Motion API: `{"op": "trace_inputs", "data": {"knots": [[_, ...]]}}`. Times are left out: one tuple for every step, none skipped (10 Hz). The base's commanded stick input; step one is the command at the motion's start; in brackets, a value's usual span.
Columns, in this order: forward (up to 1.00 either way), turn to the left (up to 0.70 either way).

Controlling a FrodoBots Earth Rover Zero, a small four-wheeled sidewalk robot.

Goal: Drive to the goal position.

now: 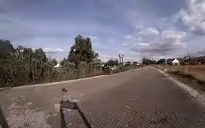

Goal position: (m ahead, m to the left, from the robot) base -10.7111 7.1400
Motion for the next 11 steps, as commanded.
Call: {"op": "trace_inputs", "data": {"knots": [[0.01, 0.00], [0.04, 0.00], [0.02, 0.00], [0.03, 0.00], [0.01, 0.00], [0.02, 0.00], [0.02, 0.00], [0.00, 0.00], [0.02, 0.00], [0.04, 0.00], [0.03, 0.00]]}}
